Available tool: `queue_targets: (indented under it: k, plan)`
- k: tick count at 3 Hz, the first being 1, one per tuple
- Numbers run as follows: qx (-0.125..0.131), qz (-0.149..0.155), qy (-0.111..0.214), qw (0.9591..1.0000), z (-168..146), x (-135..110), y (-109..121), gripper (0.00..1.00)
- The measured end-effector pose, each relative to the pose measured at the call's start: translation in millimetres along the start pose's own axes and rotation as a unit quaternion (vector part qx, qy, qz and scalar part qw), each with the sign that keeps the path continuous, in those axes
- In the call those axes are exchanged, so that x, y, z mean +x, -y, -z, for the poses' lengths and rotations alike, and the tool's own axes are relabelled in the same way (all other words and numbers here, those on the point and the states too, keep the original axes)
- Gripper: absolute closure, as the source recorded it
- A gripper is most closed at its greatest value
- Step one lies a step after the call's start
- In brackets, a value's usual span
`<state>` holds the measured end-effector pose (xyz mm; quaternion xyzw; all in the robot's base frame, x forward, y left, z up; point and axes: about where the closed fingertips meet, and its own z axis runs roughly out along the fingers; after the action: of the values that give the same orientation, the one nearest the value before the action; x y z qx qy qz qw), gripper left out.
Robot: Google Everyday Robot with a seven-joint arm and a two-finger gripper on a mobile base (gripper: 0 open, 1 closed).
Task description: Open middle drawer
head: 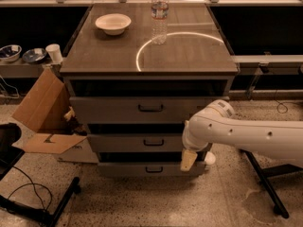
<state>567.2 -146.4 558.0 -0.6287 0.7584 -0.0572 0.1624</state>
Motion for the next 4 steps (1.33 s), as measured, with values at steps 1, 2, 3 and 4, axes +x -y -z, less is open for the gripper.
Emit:
queue_targets:
  k: [1,2,3,4]
  plan:
    - [-0.013,0.017,0.012,0.9997,-49.3,-0.9,7.3,0.00]
    - [-0.026,0.027,0.010,0.9993,-73.4,3.1,3.9,0.00]
    - [-0.043,0.030,0.006,0.9986,-99.1,5.5,5.7,0.00]
    - [-0.059,0.030,0.001,0.9978,-121.1,4.2,15.6,0.00]
